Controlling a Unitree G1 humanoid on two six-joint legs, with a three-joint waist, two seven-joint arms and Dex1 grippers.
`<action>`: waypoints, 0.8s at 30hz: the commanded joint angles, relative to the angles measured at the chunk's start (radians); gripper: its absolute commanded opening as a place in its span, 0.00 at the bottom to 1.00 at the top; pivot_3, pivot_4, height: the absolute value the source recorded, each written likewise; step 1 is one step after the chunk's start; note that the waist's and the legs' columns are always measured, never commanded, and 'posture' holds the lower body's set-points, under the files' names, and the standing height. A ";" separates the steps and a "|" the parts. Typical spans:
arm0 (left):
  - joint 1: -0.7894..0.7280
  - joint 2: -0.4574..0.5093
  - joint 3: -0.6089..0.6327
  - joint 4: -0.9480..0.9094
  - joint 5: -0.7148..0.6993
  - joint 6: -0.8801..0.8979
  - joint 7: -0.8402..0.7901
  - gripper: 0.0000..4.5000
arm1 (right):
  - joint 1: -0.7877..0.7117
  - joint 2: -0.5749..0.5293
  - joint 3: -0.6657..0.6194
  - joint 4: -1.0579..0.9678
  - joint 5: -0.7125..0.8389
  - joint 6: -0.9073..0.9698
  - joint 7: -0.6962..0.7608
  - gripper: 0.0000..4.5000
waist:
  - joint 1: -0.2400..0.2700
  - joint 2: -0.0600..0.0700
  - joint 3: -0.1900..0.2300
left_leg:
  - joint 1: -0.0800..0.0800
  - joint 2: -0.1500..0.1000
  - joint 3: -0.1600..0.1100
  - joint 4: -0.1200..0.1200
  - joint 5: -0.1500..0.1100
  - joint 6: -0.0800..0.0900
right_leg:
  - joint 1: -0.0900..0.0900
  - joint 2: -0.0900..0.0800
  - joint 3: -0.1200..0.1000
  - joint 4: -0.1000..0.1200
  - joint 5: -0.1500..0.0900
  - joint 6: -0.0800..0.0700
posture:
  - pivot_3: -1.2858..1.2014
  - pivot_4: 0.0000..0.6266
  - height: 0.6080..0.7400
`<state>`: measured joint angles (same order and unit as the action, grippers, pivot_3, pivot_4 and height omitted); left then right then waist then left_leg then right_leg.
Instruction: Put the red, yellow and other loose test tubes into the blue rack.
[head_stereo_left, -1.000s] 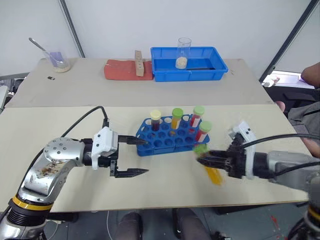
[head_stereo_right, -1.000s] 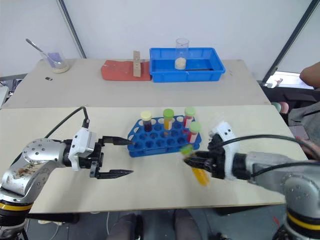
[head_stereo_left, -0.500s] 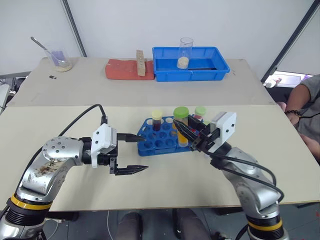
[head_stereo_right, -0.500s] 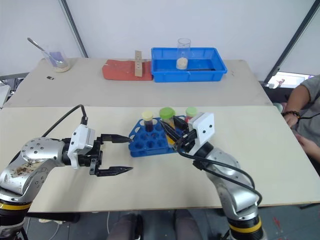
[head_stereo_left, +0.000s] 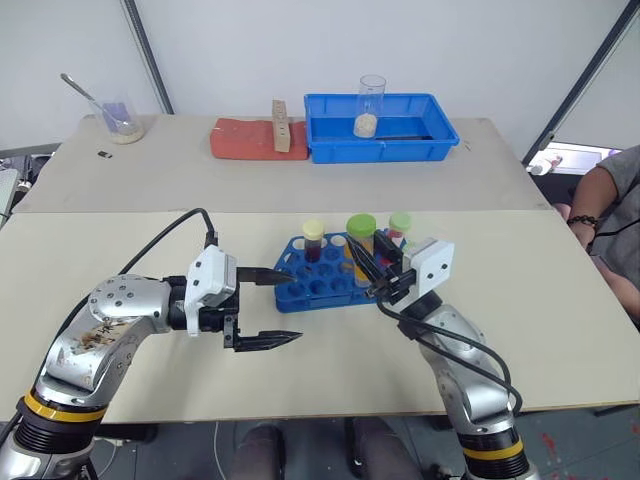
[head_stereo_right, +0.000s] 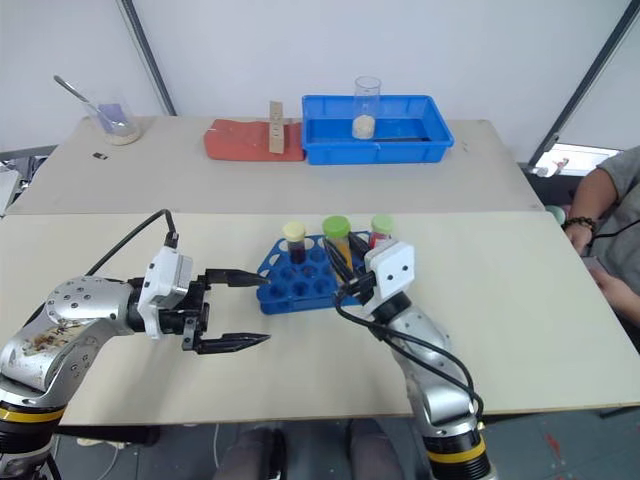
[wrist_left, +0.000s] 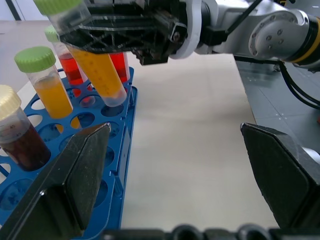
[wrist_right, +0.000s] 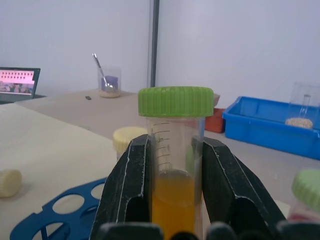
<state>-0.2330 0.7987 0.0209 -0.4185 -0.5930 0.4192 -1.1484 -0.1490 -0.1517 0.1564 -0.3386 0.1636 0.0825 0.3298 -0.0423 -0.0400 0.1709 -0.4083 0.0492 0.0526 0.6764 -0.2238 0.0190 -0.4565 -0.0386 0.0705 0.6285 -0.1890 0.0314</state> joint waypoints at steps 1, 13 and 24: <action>0.006 0.018 0.034 -0.028 -0.017 0.000 -0.002 1.00 | -0.008 0.015 0.001 0.006 -0.013 -0.058 -0.003 0.22 | 0.000 0.000 0.000 | 0.000 0.000 0.000 0.000 0.000 0.000 | 0.000 0.000 0.000 0.000 0.000 0.000 | 0.52 0.24 1.00; 0.024 0.032 0.048 -0.027 -0.014 -0.001 0.004 1.00 | -0.022 0.054 0.003 0.115 -0.054 -0.140 -0.016 0.22 | -0.001 0.000 0.000 | 0.001 0.000 0.000 0.000 0.000 0.000 | 0.000 0.000 0.000 0.001 0.000 -0.001 | 0.52 0.24 1.00; 0.023 0.021 0.049 -0.030 -0.021 0.003 0.021 1.00 | 0.009 0.067 0.011 0.135 -0.041 -0.178 0.012 0.22 | -0.001 0.000 0.000 | 0.002 0.000 0.000 0.000 0.000 0.000 | 0.001 0.000 0.000 0.001 -0.001 -0.002 | 0.52 0.24 1.00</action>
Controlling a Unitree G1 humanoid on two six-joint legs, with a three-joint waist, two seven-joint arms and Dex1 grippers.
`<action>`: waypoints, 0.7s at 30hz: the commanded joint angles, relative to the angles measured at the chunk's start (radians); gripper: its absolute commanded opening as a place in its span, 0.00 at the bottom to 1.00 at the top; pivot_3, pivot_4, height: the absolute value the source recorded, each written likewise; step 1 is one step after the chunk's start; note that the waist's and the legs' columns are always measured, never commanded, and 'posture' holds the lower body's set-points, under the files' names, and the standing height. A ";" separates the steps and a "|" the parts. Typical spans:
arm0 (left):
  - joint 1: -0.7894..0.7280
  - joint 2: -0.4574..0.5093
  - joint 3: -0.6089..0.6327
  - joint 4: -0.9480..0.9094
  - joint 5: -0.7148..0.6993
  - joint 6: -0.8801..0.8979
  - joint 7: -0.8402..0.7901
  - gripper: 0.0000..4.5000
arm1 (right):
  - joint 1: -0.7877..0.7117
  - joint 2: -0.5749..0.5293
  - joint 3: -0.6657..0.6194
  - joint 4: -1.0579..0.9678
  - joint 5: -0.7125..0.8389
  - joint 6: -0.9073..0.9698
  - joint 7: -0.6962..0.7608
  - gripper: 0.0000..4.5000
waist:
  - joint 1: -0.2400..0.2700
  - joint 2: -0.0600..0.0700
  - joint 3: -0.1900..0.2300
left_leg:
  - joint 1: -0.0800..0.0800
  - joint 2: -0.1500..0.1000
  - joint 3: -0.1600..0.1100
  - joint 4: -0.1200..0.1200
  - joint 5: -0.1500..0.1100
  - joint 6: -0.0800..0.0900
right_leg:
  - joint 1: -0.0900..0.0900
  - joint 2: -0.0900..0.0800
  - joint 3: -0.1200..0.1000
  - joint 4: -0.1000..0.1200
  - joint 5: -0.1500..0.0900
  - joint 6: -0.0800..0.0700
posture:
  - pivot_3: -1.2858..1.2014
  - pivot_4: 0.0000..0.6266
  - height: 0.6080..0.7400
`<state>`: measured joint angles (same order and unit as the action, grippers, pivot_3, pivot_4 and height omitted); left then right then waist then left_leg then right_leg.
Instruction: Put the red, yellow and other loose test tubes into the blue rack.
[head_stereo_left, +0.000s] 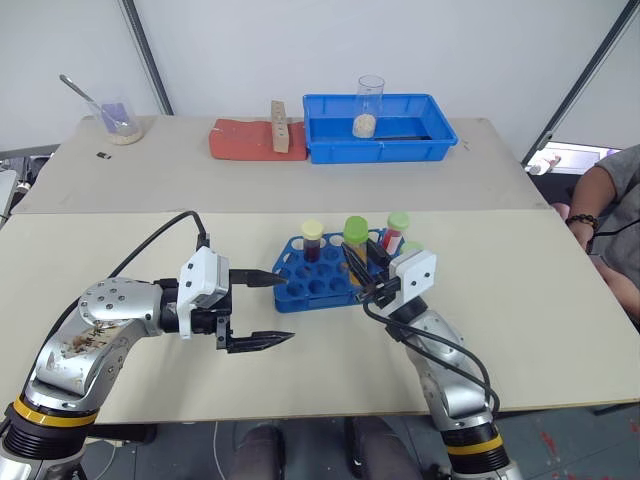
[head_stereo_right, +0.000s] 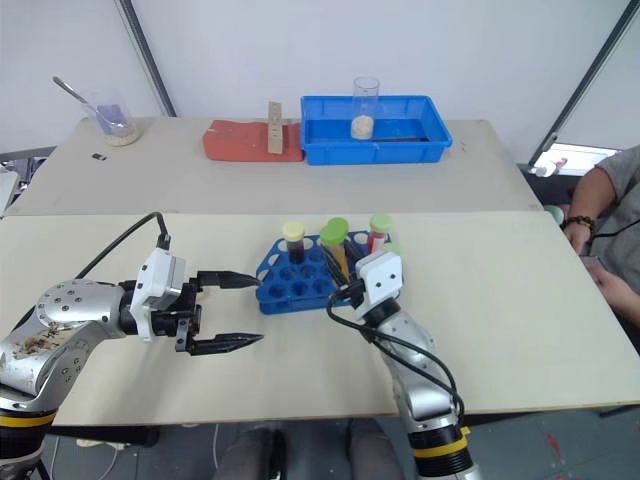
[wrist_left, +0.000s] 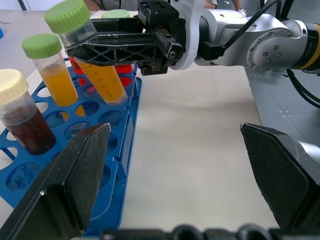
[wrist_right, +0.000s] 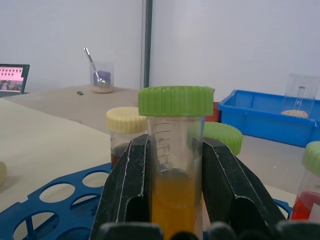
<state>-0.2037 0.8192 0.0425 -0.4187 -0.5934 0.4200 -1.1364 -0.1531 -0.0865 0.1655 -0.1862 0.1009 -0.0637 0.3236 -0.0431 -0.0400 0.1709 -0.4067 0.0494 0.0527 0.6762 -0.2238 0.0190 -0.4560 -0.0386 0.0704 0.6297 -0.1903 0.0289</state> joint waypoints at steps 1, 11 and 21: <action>-0.007 -0.001 0.027 -0.029 -0.021 0.001 0.011 1.00 | 0.021 0.002 0.001 -0.021 0.030 -0.035 0.025 0.22 | 0.000 0.000 0.000 | 0.000 0.000 0.000 0.000 0.000 0.000 | 0.000 0.000 0.000 0.000 0.000 0.000 | 0.52 0.24 1.00; -0.023 0.010 0.043 -0.022 -0.030 0.057 0.062 1.00 | 0.099 -0.110 -0.012 -0.136 0.076 0.073 0.119 0.99 | 0.003 0.000 0.000 | 0.000 0.000 0.000 0.000 0.000 0.000 | 0.000 0.000 0.000 0.000 -0.001 -0.001 | 0.52 0.24 1.00; -0.052 0.214 0.124 0.055 0.046 0.198 0.107 1.00 | 0.155 -0.568 -0.170 -0.404 0.277 0.389 0.415 0.99 | 0.003 0.000 0.000 | 0.002 0.000 0.001 0.000 0.000 0.000 | 0.000 0.000 0.000 0.001 -0.002 -0.001 | 0.52 0.24 1.00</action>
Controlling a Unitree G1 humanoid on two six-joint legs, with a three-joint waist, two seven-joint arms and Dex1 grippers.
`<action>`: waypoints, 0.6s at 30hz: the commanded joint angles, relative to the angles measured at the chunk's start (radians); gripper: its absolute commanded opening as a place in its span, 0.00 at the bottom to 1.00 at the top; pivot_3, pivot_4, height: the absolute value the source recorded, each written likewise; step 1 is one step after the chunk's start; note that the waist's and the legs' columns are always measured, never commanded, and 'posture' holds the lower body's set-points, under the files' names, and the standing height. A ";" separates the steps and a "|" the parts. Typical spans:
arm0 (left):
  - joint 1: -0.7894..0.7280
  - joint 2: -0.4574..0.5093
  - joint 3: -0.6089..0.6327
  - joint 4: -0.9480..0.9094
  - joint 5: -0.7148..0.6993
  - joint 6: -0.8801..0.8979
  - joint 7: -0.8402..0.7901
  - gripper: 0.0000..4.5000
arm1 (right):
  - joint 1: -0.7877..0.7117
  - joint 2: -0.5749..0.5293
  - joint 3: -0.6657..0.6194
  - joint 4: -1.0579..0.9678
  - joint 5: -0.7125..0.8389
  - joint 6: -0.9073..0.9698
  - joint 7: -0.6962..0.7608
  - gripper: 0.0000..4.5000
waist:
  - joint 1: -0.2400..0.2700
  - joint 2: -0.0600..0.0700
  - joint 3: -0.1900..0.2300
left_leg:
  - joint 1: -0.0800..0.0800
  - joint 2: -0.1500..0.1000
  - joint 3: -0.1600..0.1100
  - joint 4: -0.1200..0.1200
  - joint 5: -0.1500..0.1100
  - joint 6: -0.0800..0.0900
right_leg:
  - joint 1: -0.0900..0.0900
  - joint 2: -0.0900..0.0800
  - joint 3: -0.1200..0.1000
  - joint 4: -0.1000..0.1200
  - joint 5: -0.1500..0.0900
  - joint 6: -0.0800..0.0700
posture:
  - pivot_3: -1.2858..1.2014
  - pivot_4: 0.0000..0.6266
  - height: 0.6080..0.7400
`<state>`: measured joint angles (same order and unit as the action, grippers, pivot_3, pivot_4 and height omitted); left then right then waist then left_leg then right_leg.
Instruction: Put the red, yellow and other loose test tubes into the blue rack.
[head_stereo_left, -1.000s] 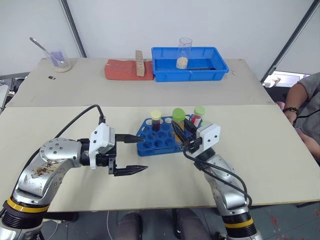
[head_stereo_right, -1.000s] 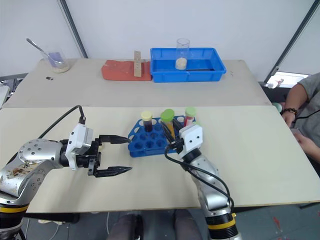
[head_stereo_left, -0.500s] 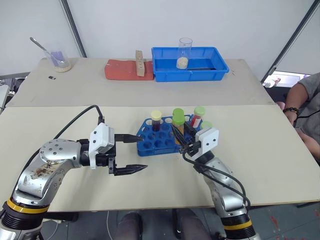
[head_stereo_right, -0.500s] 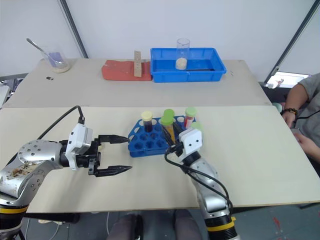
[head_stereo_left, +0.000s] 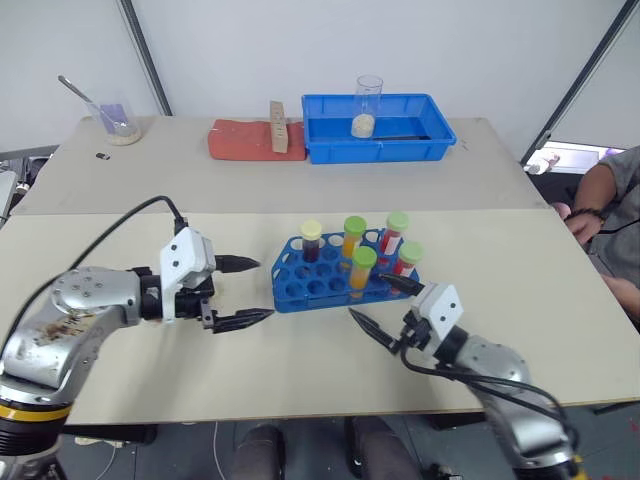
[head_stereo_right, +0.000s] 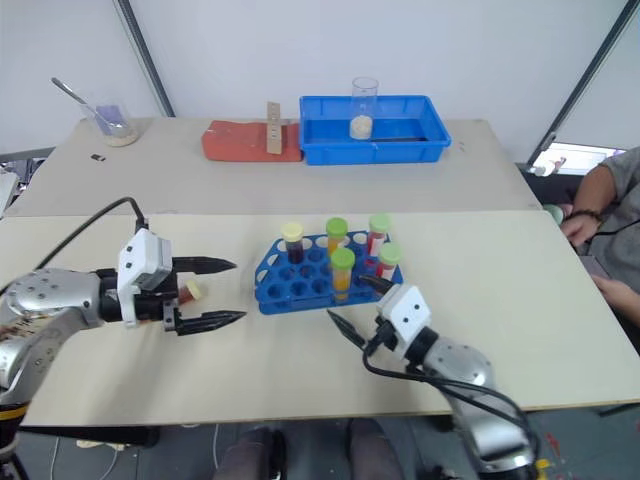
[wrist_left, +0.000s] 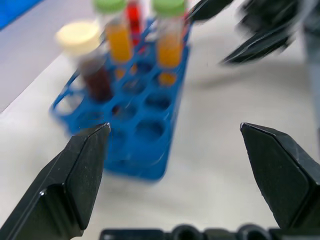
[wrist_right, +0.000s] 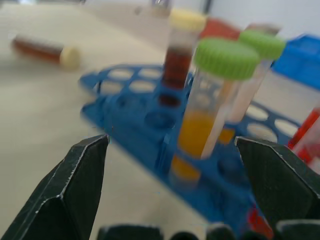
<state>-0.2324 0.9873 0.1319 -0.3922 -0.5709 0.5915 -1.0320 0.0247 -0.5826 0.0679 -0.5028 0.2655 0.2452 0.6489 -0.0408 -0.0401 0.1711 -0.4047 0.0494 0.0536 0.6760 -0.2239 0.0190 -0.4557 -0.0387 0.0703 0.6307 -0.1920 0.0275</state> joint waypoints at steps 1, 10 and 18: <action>-0.024 0.071 0.030 0.052 0.043 0.027 -0.005 1.00 | -0.038 -0.114 -0.093 -0.104 0.161 0.119 0.127 0.99 | 0.000 0.000 0.000 | 0.000 0.000 0.000 0.000 0.000 0.000 | 0.000 0.000 0.000 0.000 0.000 0.000 | 0.52 0.24 1.00; -0.126 0.184 -0.153 0.211 0.228 0.040 -0.069 1.00 | -0.268 -0.341 -0.147 -0.135 0.504 0.441 0.304 0.99 | 0.013 -0.004 0.002 | -0.001 0.000 0.000 -0.002 0.000 0.000 | 0.000 0.000 -0.001 -0.002 -0.001 -0.002 | 0.52 0.24 1.00; -0.258 0.205 -0.290 0.360 0.374 0.009 -0.156 1.00 | -0.347 -0.354 -0.123 -0.189 0.588 0.502 0.318 0.99 | 0.027 -0.004 0.003 | -0.004 0.000 0.000 -0.002 0.000 0.000 | -0.002 0.000 -0.001 -0.002 -0.001 -0.001 | 0.52 0.24 1.00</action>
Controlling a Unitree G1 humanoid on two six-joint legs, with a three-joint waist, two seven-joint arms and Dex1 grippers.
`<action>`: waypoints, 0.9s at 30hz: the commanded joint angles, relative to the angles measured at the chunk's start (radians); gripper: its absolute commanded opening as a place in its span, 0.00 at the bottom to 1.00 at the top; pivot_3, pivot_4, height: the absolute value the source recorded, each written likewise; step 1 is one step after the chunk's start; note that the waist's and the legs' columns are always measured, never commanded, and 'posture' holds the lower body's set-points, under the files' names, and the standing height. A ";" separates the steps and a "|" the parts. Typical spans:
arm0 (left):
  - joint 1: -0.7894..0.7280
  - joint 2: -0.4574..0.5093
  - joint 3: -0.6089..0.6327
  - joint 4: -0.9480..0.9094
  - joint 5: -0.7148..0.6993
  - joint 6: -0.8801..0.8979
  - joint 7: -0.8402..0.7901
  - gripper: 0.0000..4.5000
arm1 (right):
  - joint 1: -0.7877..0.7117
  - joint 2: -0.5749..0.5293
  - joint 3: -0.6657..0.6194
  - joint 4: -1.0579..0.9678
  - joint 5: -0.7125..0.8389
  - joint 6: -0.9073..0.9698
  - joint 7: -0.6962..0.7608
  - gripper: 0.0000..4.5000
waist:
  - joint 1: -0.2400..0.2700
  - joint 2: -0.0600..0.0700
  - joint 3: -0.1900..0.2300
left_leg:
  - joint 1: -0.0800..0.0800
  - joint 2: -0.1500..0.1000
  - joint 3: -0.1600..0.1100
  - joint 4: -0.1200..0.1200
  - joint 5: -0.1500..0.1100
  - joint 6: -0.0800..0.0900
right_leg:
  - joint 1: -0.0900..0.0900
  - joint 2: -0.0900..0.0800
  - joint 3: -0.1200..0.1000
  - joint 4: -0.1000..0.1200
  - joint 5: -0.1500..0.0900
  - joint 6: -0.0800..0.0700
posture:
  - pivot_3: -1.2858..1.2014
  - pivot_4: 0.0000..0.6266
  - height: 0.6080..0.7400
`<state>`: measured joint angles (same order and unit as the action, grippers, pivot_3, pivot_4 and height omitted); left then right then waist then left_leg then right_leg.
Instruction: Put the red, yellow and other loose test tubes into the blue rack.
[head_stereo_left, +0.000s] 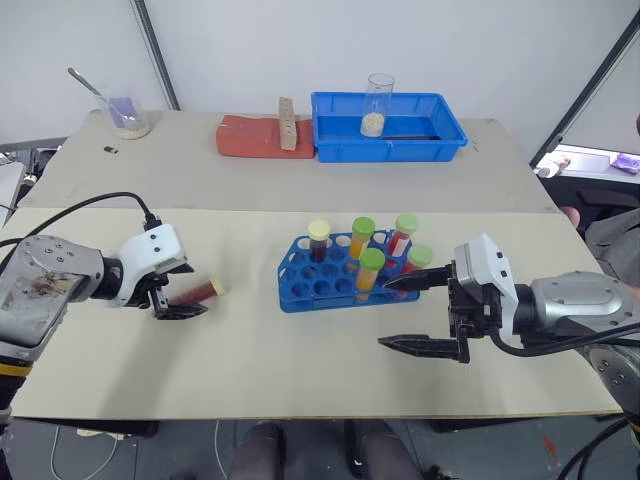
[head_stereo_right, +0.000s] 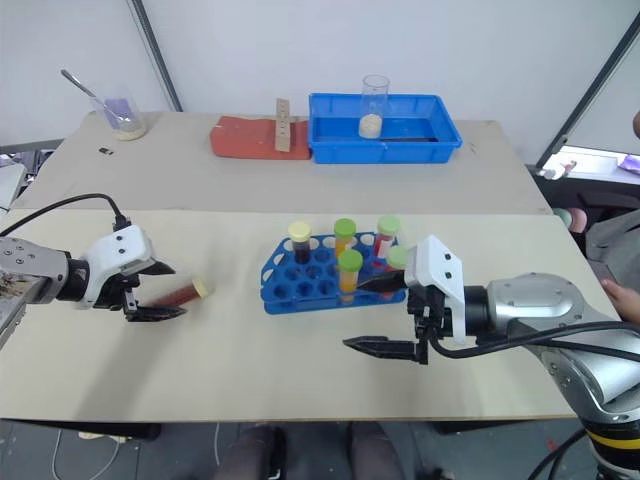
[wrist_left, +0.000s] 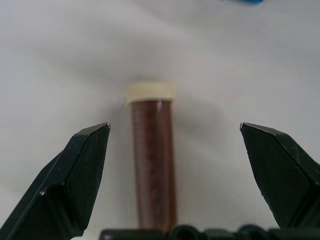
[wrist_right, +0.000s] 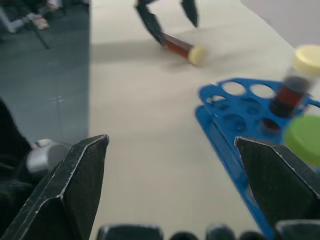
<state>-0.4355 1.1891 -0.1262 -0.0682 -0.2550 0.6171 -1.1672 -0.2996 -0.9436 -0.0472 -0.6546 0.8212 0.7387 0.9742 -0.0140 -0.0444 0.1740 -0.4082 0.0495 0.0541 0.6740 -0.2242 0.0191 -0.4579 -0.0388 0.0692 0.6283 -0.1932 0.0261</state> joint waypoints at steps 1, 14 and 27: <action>-0.076 -0.006 -0.055 0.056 0.084 -0.031 -0.026 1.00 | -0.028 0.011 -0.005 -0.041 0.035 0.012 -0.014 0.99 | 0.001 0.000 0.000 | 0.000 0.000 0.000 0.000 0.000 0.000 | 0.000 0.000 0.000 0.000 0.000 0.000 | 0.52 0.24 1.00; -0.253 -0.158 -0.225 0.322 0.272 -0.140 -0.125 0.60 | -0.081 0.018 -0.009 -0.008 0.097 0.066 -0.007 1.00 | -0.001 0.000 0.000 | -0.001 0.000 0.000 0.004 0.000 0.000 | 0.001 0.000 0.001 0.001 0.003 0.004 | 0.52 0.24 1.00; -0.283 -0.168 -0.099 0.256 0.177 -0.105 -0.243 0.20 | 0.019 -0.060 -0.113 -0.035 0.131 0.085 -0.006 1.00 | 0.001 -0.001 0.000 | -0.003 0.000 -0.001 0.005 0.000 0.000 | 0.000 0.000 0.000 0.001 0.006 0.008 | 0.52 0.24 1.00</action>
<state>-0.7035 1.0003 -0.3109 0.2614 -0.0089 0.4827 -1.3826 -0.2892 -0.9836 -0.0998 -0.6602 0.9275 0.8190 0.9648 -0.0126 -0.0451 0.1742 -0.4125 0.0491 0.0524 0.6789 -0.2240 0.0192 -0.4581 -0.0388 0.0694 0.6292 -0.1874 0.0346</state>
